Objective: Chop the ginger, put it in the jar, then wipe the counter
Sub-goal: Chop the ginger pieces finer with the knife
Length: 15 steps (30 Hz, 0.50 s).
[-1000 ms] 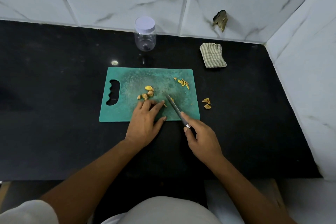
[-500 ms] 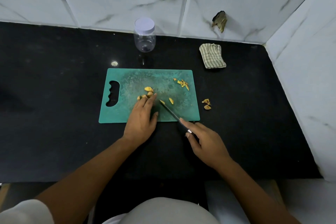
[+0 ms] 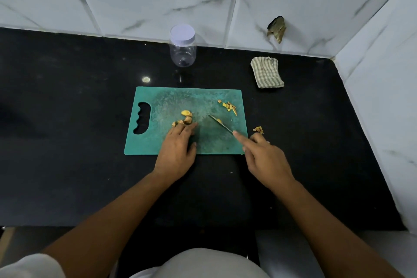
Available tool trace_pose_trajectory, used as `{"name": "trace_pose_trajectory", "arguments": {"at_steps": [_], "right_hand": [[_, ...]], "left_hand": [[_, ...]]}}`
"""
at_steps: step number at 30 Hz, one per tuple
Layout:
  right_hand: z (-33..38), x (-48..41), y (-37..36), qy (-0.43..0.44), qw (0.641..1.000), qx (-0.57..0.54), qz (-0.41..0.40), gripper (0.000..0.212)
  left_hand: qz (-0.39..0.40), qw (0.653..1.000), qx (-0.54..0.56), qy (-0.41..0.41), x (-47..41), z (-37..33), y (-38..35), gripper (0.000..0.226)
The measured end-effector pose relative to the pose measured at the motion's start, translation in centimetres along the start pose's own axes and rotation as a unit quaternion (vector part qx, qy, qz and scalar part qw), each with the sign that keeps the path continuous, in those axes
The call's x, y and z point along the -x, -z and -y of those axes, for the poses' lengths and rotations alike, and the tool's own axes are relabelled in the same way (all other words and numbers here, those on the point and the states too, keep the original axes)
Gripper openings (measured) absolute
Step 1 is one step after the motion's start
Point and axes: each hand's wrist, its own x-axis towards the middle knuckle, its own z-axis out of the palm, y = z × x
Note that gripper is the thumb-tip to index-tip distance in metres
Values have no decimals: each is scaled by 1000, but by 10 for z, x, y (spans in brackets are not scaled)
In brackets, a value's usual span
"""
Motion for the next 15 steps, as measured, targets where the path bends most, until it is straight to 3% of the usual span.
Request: {"name": "trace_pose_trajectory", "arguments": {"at_steps": [10, 15], "right_hand": [[-6, -28, 9, -55, 997, -49, -33, 52], [5, -2, -3, -33, 996, -77, -23, 53]], "left_hand": [[4, 999, 28, 22, -4, -7, 8, 50], [-78, 994, 50, 58, -21, -9, 25, 30]]}}
